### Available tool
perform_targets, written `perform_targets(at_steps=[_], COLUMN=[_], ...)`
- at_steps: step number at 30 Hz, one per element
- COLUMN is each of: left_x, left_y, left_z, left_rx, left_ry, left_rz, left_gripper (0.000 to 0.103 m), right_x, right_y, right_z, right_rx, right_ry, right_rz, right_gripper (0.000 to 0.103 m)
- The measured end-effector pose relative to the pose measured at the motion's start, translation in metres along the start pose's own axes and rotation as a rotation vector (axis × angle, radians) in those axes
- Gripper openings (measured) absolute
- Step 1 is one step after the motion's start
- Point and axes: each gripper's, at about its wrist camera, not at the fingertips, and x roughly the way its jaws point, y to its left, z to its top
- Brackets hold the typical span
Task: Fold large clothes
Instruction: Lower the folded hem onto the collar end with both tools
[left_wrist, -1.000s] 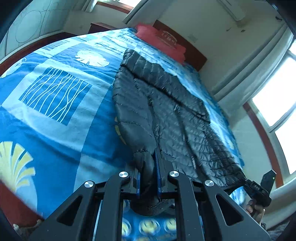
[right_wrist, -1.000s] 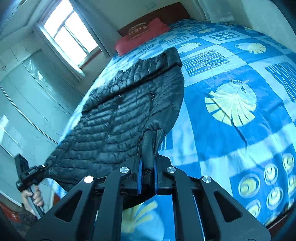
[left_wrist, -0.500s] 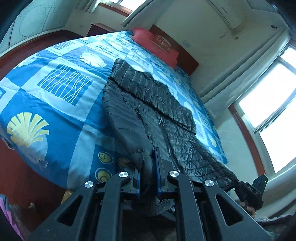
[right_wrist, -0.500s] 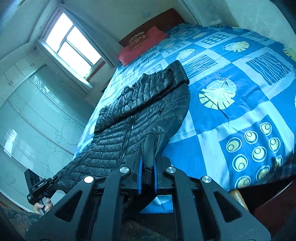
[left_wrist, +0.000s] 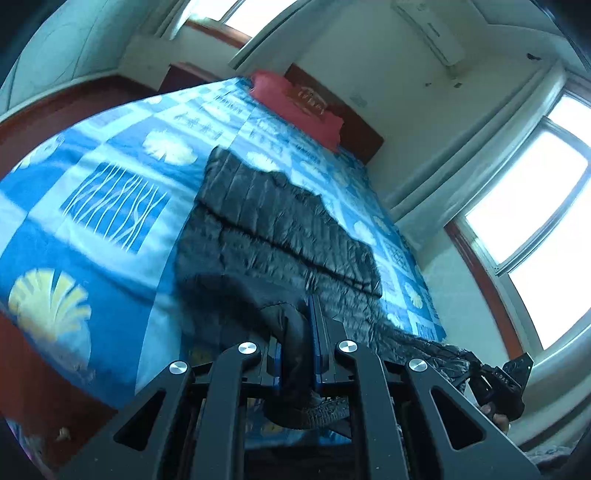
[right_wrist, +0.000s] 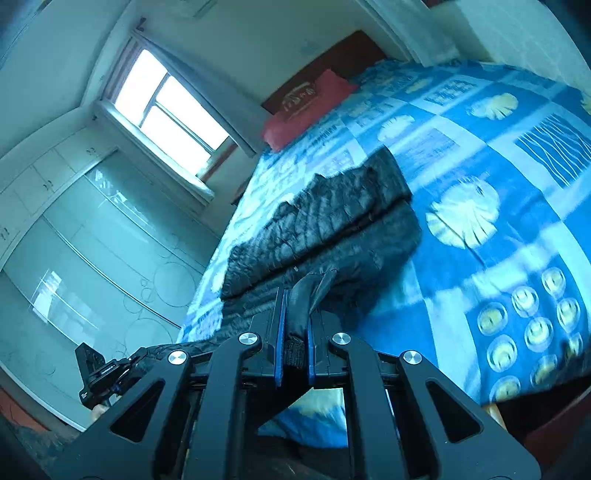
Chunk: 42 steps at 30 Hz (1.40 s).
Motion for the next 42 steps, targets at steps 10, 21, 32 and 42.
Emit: perform_targets(at_steps=[10, 21, 32, 42], left_x=[0.063, 0.191, 0.338, 0.374], left_y=[0.0, 0.022, 0.074, 0.096], left_z=[0.079, 0.186, 0.232, 0.227], left_rx=[0.024, -0.04, -0.116, -0.08], left_ry=[-0.015, -0.016, 0.087, 0.108], left_rz=[-0.003, 0.072, 0.213, 0.22], left_gripper=[0.012, 0.011, 0.012, 0.014], right_x=[0.085, 0.234, 0.388, 0.428], right_y=[0.001, -0.022, -0.106, -0.148], right_z=[0.093, 0.195, 0.235, 0.216], right_rx=[0.055, 0.129, 0.248, 0.256], right_ry=[-0.015, -0.051, 0.051, 0.074], right_rz=[0.106, 0.032, -0.131, -0.168], right_gripper=[0.009, 0.01, 0.01, 0.015])
